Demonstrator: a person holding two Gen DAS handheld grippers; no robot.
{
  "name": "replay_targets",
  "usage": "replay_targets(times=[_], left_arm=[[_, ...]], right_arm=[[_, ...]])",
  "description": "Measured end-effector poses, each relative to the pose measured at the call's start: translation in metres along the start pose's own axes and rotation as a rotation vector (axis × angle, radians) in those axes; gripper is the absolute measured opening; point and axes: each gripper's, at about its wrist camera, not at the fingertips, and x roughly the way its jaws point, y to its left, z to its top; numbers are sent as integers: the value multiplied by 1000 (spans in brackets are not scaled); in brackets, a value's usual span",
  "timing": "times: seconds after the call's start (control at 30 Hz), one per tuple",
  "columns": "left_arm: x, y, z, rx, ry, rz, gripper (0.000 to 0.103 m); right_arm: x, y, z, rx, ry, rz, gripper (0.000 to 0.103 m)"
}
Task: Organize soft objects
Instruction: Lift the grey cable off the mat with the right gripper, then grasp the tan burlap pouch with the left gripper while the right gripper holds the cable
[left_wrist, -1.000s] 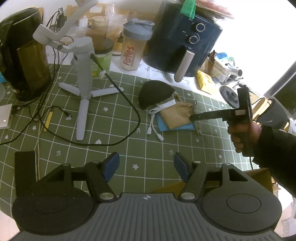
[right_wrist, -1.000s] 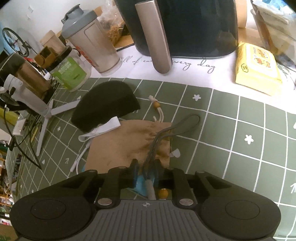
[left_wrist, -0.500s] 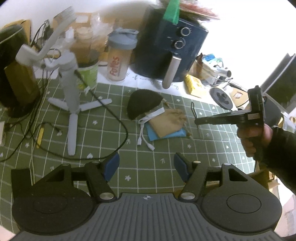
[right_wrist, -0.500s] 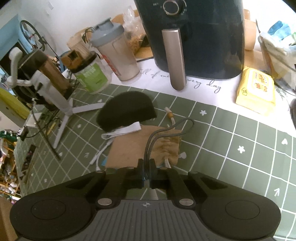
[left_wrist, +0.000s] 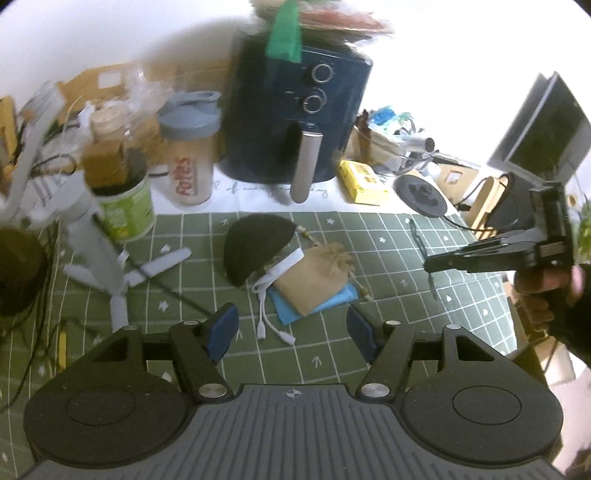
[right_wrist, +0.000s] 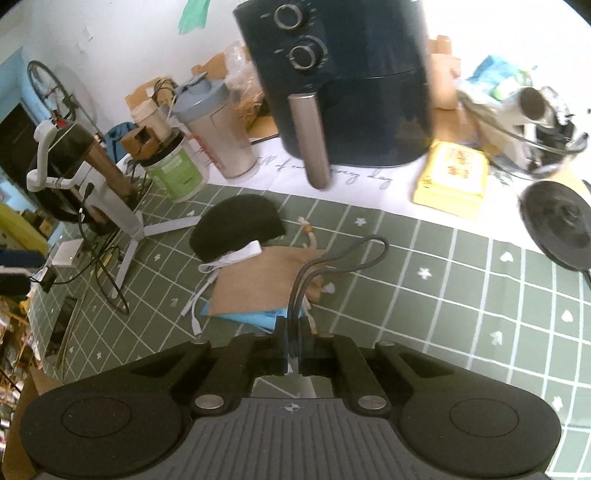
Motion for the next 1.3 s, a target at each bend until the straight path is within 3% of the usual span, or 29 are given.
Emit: replay_targets(times=[0.2, 0.83, 1.23, 1.3], left_arm=[[25, -8, 10, 94, 17, -6, 64], [119, -49, 13, 434, 88, -80, 63], [200, -56, 4, 524, 181, -59, 45], [211, -53, 3, 517, 211, -51, 29]], right_arm=[[-17, -7, -12, 6, -15, -59, 7], [-61, -24, -65, 166, -54, -117, 7], [-80, -21, -92, 227, -63, -140, 7], [-83, -21, -95, 235, -67, -146, 7]])
